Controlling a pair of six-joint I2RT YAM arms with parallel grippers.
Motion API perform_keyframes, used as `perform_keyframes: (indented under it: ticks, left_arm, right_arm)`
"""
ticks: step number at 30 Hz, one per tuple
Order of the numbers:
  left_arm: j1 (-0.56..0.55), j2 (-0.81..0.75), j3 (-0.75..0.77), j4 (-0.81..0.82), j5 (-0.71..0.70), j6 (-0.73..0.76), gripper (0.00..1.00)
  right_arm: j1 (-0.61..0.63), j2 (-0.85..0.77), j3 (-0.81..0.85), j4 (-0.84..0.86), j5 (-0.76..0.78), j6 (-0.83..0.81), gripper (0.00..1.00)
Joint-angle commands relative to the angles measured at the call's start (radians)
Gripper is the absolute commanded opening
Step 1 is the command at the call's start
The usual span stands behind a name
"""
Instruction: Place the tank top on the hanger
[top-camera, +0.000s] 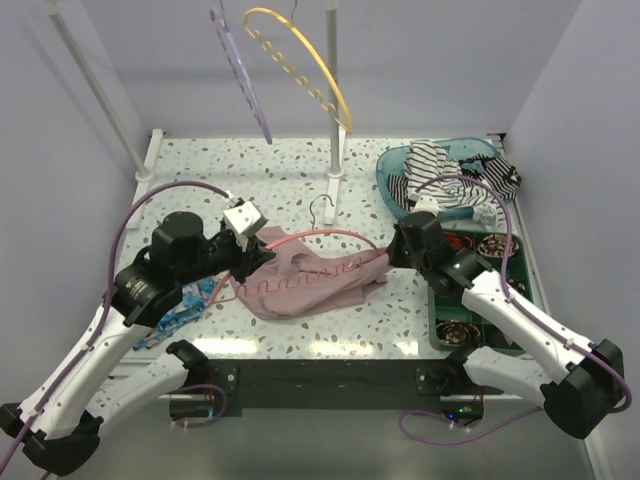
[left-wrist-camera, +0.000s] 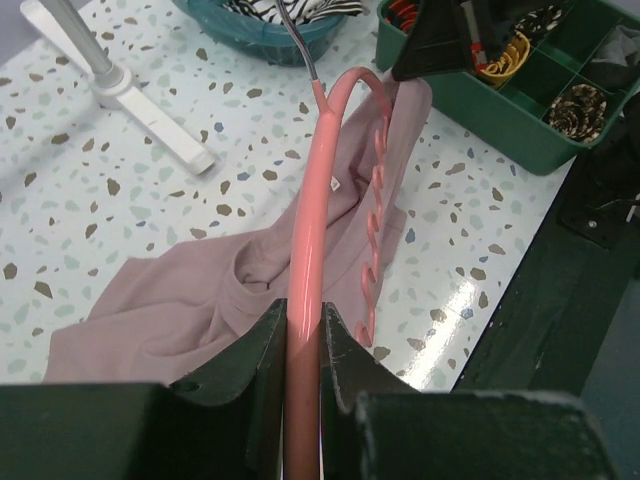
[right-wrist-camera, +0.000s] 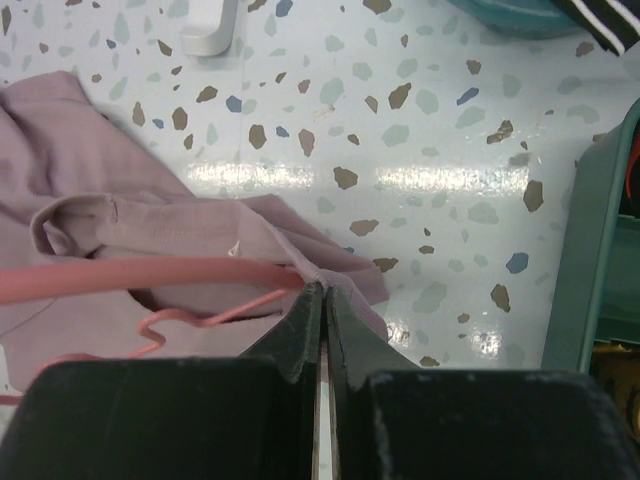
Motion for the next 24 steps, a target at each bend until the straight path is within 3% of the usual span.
perform_keyframes:
  ticks: [1,11,24]
  left_arm:
    - [-0.003,-0.018,0.055,0.042,0.095,0.054,0.0]
    - [-0.003,-0.015,0.041,0.071,0.111,0.076,0.0]
    - [-0.003,0.016,0.034,0.232,0.037,0.192,0.0]
  right_arm:
    - [0.003,0.013,0.108,-0.002,0.047,-0.05,0.0]
    - [0.009,0.033,0.238,-0.019,-0.012,-0.118,0.0]
    - [0.063,-0.016,0.206,-0.062,0.006,-0.143,0.0]
